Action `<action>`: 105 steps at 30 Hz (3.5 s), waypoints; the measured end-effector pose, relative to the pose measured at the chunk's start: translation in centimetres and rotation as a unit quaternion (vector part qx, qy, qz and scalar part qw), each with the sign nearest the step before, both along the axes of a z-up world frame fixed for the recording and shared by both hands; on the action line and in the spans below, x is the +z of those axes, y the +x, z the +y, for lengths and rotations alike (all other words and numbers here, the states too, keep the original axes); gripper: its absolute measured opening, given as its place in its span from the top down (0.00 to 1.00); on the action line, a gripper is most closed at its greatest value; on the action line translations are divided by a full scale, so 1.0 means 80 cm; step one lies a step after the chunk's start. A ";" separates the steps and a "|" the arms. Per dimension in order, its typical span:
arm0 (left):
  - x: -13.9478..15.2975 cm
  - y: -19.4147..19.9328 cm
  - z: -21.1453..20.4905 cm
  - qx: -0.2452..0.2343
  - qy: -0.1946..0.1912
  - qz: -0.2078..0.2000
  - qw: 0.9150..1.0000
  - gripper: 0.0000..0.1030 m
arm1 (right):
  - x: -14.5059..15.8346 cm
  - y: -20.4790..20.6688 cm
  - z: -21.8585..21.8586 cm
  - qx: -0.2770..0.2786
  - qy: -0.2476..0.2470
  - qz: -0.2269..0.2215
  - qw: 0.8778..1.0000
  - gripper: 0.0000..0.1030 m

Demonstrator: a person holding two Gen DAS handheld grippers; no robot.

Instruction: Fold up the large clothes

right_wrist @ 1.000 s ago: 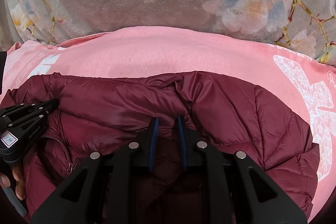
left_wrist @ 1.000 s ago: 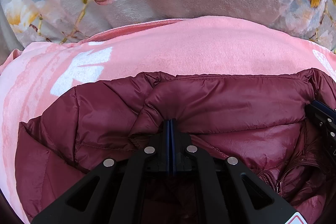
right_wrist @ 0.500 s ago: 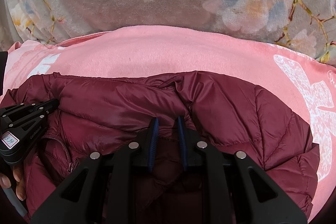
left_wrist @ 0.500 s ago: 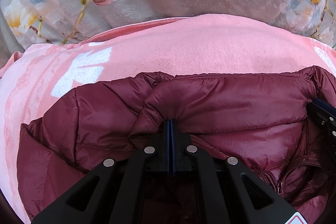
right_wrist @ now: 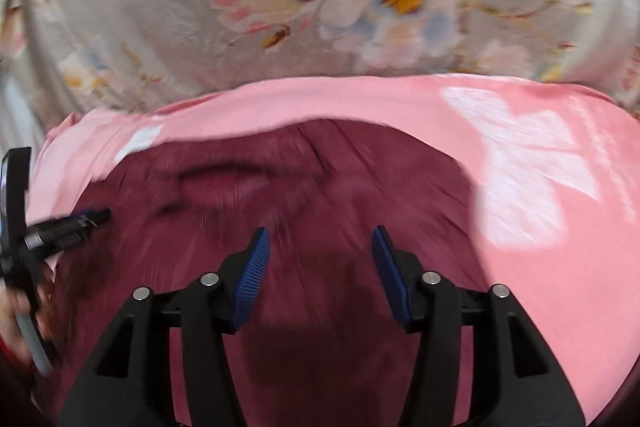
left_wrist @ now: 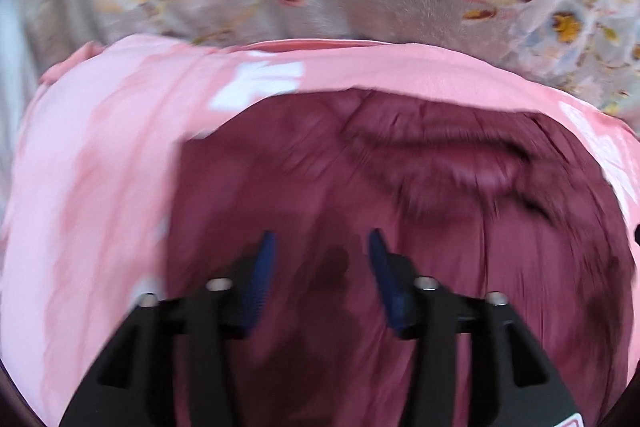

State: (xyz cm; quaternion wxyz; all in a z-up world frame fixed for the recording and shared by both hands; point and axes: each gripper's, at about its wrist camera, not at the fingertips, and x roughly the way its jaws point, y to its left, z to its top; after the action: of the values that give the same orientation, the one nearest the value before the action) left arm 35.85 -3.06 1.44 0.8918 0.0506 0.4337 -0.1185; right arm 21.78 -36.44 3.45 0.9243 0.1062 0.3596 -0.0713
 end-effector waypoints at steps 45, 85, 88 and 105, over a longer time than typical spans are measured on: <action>0.150 -0.487 0.285 0.005 -0.233 -0.004 0.973 0.97 | 0.097 -0.562 0.031 -0.003 0.140 -0.195 0.971 0.96; -0.048 -0.065 0.116 0.101 -0.070 0.080 0.989 0.87 | -0.087 -0.091 -0.078 -0.153 0.124 -0.002 0.980 0.96; -0.053 -0.064 0.112 0.096 -0.066 0.072 0.991 0.86 | -0.091 -0.081 -0.073 -0.153 0.107 0.019 0.982 0.95; 0.100 -0.104 0.172 0.130 -0.047 -0.048 0.989 0.51 | 0.048 -0.149 0.019 -0.046 0.049 -0.084 0.994 0.45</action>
State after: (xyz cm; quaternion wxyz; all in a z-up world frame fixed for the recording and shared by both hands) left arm 27.50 10.68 9.44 0.9208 -0.0424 0.3872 -0.0195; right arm 9.88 -34.96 7.25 0.9407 0.1732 0.2785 -0.0868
